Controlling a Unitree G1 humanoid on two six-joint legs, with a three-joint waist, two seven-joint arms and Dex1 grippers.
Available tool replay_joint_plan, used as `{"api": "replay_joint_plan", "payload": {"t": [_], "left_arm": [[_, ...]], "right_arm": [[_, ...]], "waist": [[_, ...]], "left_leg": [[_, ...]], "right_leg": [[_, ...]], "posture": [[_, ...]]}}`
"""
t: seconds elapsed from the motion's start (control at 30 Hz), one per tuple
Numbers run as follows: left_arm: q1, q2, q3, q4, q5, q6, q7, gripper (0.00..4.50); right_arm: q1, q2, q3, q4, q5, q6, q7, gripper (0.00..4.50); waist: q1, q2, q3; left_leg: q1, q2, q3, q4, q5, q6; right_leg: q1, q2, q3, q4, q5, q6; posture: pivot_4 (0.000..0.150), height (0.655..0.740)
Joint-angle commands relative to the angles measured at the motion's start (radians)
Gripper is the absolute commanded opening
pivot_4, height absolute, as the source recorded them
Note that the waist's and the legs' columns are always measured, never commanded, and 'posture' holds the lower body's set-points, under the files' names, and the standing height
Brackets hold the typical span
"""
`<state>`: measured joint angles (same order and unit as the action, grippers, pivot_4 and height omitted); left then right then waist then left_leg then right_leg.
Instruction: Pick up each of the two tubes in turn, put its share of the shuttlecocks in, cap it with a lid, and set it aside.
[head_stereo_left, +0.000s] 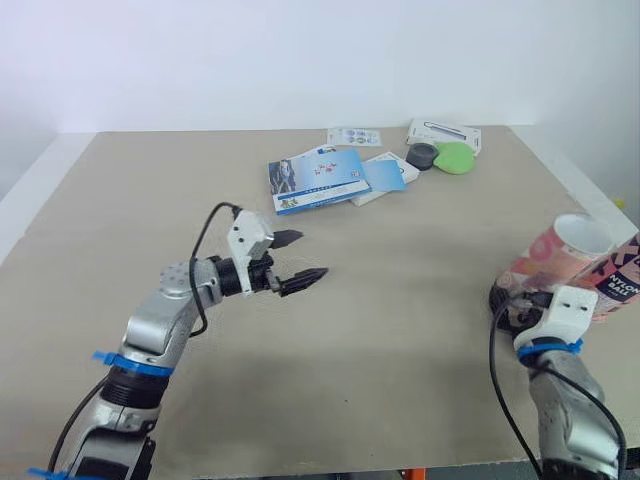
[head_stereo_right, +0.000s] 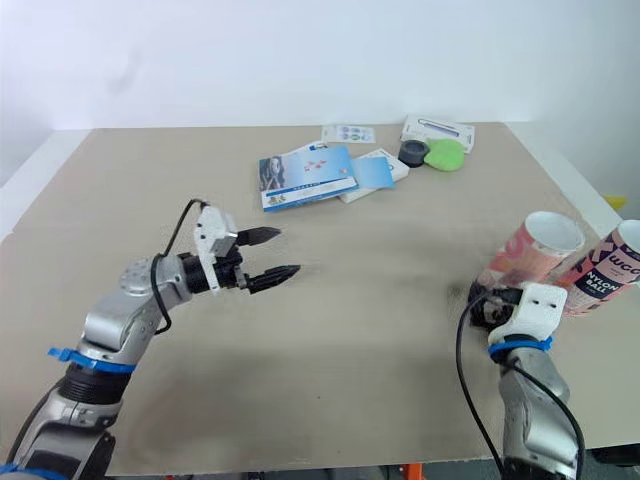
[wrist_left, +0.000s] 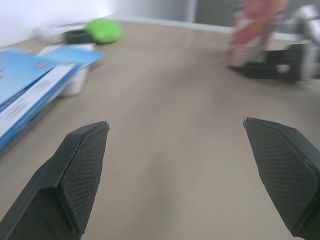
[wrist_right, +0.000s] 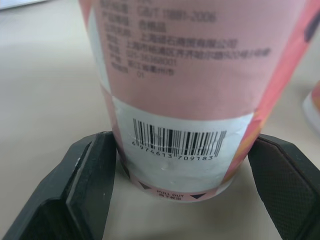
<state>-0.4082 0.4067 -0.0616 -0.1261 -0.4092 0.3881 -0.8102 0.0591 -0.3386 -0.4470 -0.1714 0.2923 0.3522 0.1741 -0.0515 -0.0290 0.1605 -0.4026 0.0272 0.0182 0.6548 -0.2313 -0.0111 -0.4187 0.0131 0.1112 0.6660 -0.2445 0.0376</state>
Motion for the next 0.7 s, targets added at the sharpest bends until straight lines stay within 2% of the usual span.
{"api": "replay_joint_plan", "payload": {"t": [0.03, 0.23, 0.47, 0.7], "left_arm": [[0.062, 0.026, 0.052, -0.067, 0.01, -0.04, 0.028, 4.5], [0.082, 0.03, 0.056, -0.097, -0.004, -0.027, 0.037, 4.5], [0.059, 0.033, 0.044, -0.08, 0.002, -0.036, 0.027, 4.5], [0.05, 0.038, 0.039, -0.064, 0.003, -0.037, 0.006, 4.5]], "right_arm": [[0.032, -0.016, -0.009, -0.035, 0.024, 0.045, 0.021, 4.23], [0.017, -0.045, 0.028, 0.013, 0.003, 0.137, 0.015, 4.23], [0.05, -0.078, 0.056, -0.002, 0.028, 0.292, 0.043, 4.23], [0.123, -0.078, 0.082, -0.043, 0.052, 0.401, 0.071, 4.23]], "waist": [[0.0, -0.001, 0.0], [0.003, -0.006, -0.003], [0.003, -0.011, -0.006], [0.004, -0.023, -0.015]], "left_leg": [[0.0, 0.0, 0.0, 0.0, 0.0, 0.0], [0.001, 0.0, 0.002, 0.002, 0.001, 0.001], [0.012, 0.0, 0.002, 0.0, 0.0, 0.001], [0.012, 0.002, -0.004, -0.003, -0.002, -0.001]], "right_leg": [[0.0, 0.0, 0.0, 0.0, 0.0, 0.0], [0.001, 0.0, 0.0, 0.0, 0.002, 0.0], [0.011, 0.0, 0.0, -0.002, -0.002, -0.006], [0.012, 0.001, -0.006, -0.002, -0.004, -0.006]], "posture": [[0.15, 0.74], [0.15, 0.74], [0.15, 0.74], [0.15, 0.74]]}}
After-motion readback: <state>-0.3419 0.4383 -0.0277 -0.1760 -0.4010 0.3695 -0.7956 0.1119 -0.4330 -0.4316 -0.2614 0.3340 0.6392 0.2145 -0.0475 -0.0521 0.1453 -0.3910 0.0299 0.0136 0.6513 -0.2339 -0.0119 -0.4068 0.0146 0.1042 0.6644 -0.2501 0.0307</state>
